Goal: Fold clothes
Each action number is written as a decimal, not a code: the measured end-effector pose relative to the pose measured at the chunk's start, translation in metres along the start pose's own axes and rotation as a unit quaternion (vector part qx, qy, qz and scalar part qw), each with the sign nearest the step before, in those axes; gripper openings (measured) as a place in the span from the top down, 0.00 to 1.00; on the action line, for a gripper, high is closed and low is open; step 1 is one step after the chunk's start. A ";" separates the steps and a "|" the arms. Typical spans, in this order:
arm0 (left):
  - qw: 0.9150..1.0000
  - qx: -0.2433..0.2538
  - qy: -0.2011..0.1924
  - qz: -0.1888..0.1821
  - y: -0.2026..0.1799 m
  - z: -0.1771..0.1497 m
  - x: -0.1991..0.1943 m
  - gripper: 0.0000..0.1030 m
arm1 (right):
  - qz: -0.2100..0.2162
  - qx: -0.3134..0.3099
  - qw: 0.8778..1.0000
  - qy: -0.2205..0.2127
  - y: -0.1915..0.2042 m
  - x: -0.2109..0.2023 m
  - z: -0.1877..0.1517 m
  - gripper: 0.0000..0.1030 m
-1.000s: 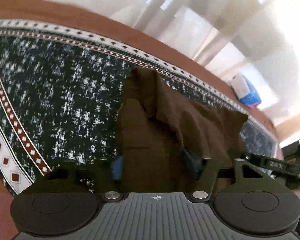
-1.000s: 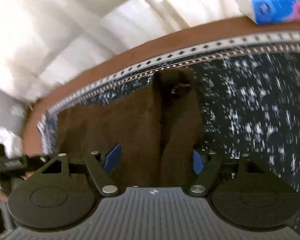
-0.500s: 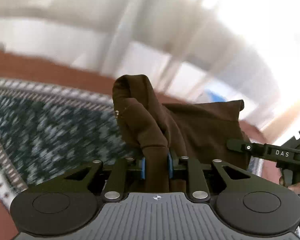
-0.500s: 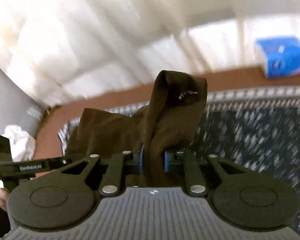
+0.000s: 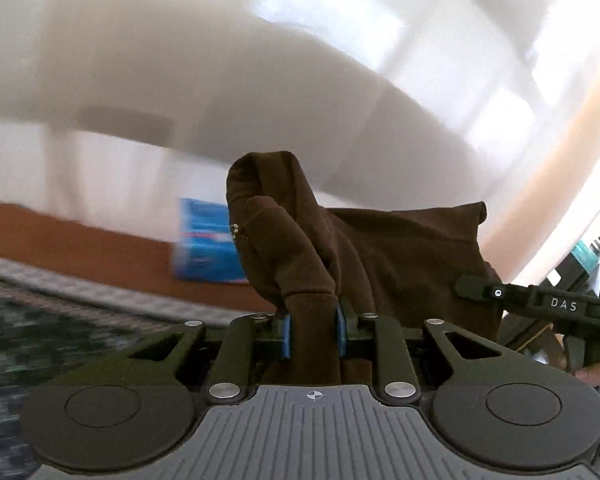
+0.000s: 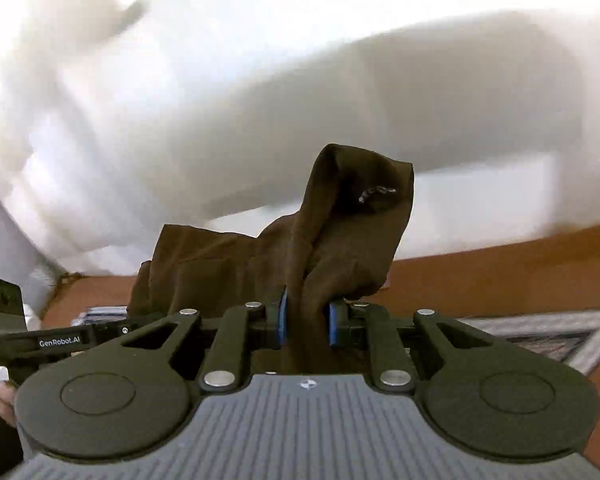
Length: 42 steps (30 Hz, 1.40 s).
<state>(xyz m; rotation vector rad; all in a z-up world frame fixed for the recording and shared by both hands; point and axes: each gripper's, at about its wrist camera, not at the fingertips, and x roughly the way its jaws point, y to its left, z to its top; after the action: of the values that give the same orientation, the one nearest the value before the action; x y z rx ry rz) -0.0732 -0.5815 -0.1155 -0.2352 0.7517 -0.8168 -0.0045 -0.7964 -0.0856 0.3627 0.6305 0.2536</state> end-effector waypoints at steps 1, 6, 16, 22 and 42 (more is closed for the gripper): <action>1.000 0.004 -0.001 -0.003 -0.013 0.000 0.021 0.82 | -0.006 -0.001 1.000 -0.001 -0.019 -0.003 0.005 0.79; 1.000 0.024 0.018 -0.006 -0.042 -0.015 0.120 0.81 | -0.041 0.022 0.999 -0.001 -0.117 0.005 0.013 0.79; 0.997 0.039 0.025 0.065 -0.023 -0.036 0.201 0.32 | -0.095 0.054 0.994 0.024 -0.209 0.057 -0.016 0.56; 0.993 0.040 0.018 0.107 -0.013 -0.028 0.185 0.20 | -0.099 0.044 0.994 0.025 -0.216 0.061 -0.019 0.46; 0.986 0.142 0.038 0.079 -0.067 -0.065 0.217 0.18 | -0.089 -0.146 0.985 0.022 -0.185 0.088 -0.047 0.36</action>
<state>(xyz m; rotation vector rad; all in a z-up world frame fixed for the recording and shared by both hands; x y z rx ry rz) -0.0590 -0.7803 -0.2430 0.1106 0.7069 -0.7753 0.0577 -0.9227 -0.2420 0.0177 0.6555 0.1794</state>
